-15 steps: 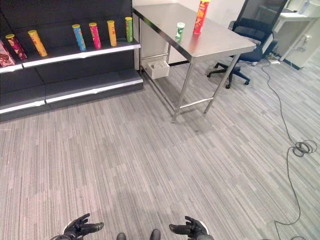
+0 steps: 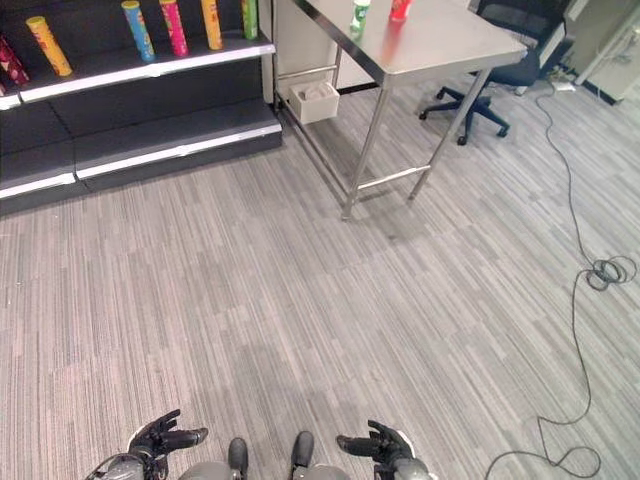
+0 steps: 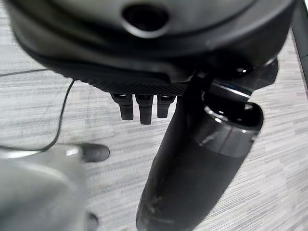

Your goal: Put the goods on the table back onto the shelves and tidy them up.

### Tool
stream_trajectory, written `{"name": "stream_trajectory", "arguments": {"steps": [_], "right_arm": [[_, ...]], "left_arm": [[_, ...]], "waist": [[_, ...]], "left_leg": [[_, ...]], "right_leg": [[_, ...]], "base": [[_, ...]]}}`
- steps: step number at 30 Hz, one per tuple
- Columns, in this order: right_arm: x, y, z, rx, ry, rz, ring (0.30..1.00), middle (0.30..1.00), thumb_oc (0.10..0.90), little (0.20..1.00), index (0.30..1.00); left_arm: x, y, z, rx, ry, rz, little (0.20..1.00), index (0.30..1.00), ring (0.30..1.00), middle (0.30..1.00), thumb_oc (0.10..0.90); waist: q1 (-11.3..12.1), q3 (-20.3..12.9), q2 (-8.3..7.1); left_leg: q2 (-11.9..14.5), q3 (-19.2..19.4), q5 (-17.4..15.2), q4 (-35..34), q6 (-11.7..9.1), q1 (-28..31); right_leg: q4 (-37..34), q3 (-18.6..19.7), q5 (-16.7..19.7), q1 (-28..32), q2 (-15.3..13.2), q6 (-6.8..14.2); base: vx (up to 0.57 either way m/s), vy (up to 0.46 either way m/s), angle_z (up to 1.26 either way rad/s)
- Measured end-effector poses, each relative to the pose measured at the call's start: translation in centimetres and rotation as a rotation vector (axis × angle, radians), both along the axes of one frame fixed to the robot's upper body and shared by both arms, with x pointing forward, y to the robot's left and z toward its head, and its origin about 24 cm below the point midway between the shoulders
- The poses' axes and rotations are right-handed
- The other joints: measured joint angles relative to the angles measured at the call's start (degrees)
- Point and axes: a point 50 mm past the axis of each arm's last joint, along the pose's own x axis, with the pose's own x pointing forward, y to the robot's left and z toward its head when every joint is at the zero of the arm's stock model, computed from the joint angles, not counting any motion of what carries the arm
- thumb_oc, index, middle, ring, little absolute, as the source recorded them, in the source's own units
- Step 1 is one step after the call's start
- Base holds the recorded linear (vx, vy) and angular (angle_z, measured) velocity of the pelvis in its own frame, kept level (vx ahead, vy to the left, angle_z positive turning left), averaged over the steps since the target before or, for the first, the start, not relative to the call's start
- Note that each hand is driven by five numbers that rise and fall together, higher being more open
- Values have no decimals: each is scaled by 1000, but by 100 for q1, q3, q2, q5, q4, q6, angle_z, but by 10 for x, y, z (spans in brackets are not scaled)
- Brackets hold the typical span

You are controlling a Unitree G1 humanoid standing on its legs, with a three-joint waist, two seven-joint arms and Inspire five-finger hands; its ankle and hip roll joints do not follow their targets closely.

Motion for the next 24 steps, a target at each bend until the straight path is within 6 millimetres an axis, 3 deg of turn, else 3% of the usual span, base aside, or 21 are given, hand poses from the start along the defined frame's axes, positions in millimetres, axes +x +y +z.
{"name": "stream_trajectory", "arguments": {"steps": [2,3,5,6,7,10,12,13,14,15,16,17,18,19,20,21,22,23,24], "right_arm": [[3,-1,1,-3,-7,-3,900,900,800,900,900],[6,0,2,-2,-12,1,900,900,800,900,900],[11,-3,4,-10,-25,0,900,900,800,900,900],[15,-2,5,-19,-29,1,900,900,800,900,900],[18,-2,6,-22,-37,1,900,900,800,900,900],[19,-4,7,-35,-34,14,900,900,800,900,900],[20,-7,9,-42,-40,15,900,900,800,900,900],[17,-7,7,-41,-30,15,900,900,800,900,900],[11,-5,4,-37,-15,19,900,900,800,900,900],[2,4,-2,-20,21,33,900,900,800,900,900],[-4,8,-5,-12,39,44,900,900,800,900,900],[-10,10,-7,0,59,55,900,900,800,900,900],[-13,11,-8,10,63,57,900,900,800,900,900],[-16,13,-9,15,70,60,900,900,800,900,900],[-12,10,-7,21,47,33,900,900,800,900,900],[-5,7,-3,21,12,6,900,900,800,900,900],[7,0,5,13,-59,-21,900,900,800,900,900],[9,-10,8,-12,-68,-36,900,900,800,900,900],[10,-15,10,-32,-59,-12,900,900,800,900,900]], "left_arm": [[2,-2,1,-20,-13,19,900,900,900,900,800],[7,0,3,-5,-30,15,900,900,900,900,800],[7,-2,3,-11,-30,9,900,900,900,900,800],[4,-4,0,-14,-15,8,900,900,900,900,800],[5,-6,0,-18,-10,1,900,900,900,900,800],[11,-7,2,-27,-32,12,900,900,900,900,800],[7,-6,1,-22,-23,12,900,900,900,900,800],[-2,-3,-3,-17,4,27,900,900,900,900,800],[-10,0,-5,-8,27,28,900,900,900,900,800],[-27,10,-8,10,67,56,900,900,900,900,800],[-33,13,-9,14,87,74,900,900,900,900,800],[-24,13,-6,19,65,53,900,900,900,900,800],[-21,15,-5,26,53,45,900,900,900,900,800],[-15,19,-1,47,35,20,900,900,900,900,800],[-9,20,1,55,23,7,900,900,900,900,800],[-7,19,2,51,14,6,900,900,900,900,800],[-13,13,-2,42,37,-14,900,900,900,900,800],[-21,12,-4,41,59,-25,900,900,900,900,800],[-21,11,-4,37,52,-22,900,900,900,900,800]], "waist": [[30,113,13],[44,147,24],[28,187,96],[33,198,165],[18,208,231],[254,276,396],[337,154,511],[350,-33,446],[357,-243,376],[355,-513,-3],[292,-576,-161],[291,-570,-108],[290,-614,-26],[291,-652,-45],[231,-630,-16],[179,-531,155],[-47,-424,499],[-122,-453,644],[-113,-474,667]], "left_leg": [[162,-12,50,901,-78,-478],[259,21,31,788,-130,-582],[327,24,132,-534,-178,-483],[355,17,350,-2018,-327,-358],[360,-21,524,-3017,-408,-370],[490,25,838,-2987,-757,-564],[556,387,995,-2809,-477,-409],[566,555,932,-2666,-263,-393],[488,565,1135,-2672,0,-382],[29,619,1290,-2999,429,70],[-181,709,1216,-2968,849,319],[-219,671,942,-2961,985,609],[-212,641,722,-2960,1043,864],[-387,591,475,-2938,1184,1080],[-519,546,288,-2847,1397,1174],[-540,534,151,-2802,1527,1326],[-493,490,-107,-2748,1546,1706],[-520,509,-231,-2913,1348,2048],[-546,426,-338,-2931,1193,2112]], "right_leg": [[-35,-16,-32,91,89,-89],[-36,-22,-103,137,149,-67],[-41,-7,-113,131,241,-4],[-42,31,-182,128,324,104],[-42,31,-244,139,395,192],[-46,357,-431,511,566,34],[-46,590,-646,801,604,67],[-46,700,-743,832,571,123],[-48,797,-786,825,485,109],[19,995,-902,1035,20,461],[225,848,-885,1146,-167,708],[1200,762,-878,894,-296,960],[3081,720,-896,169,-508,1201],[5024,792,-723,-796,-846,1641],[6428,713,-419,-1663,-1186,1744],[6957,554,-196,-2233,-1352,1697],[6476,-19,-245,-2542,-1620,1465],[5811,-413,-397,-2709,-1754,1270],[4456,-656,-456,-2643,-1696,1152]], "base": [[111,-4,7],[188,45,10],[291,95,3],[432,152,-2],[433,142,-1],[374,145,-49],[408,193,-82],[364,186,-67],[485,260,-96],[454,296,-86],[423,327,-63],[427,453,-12],[244,386,12],[318,510,30],[302,379,32],[440,300,43],[468,70,18],[453,-18,20],[387,-75,12]]}}
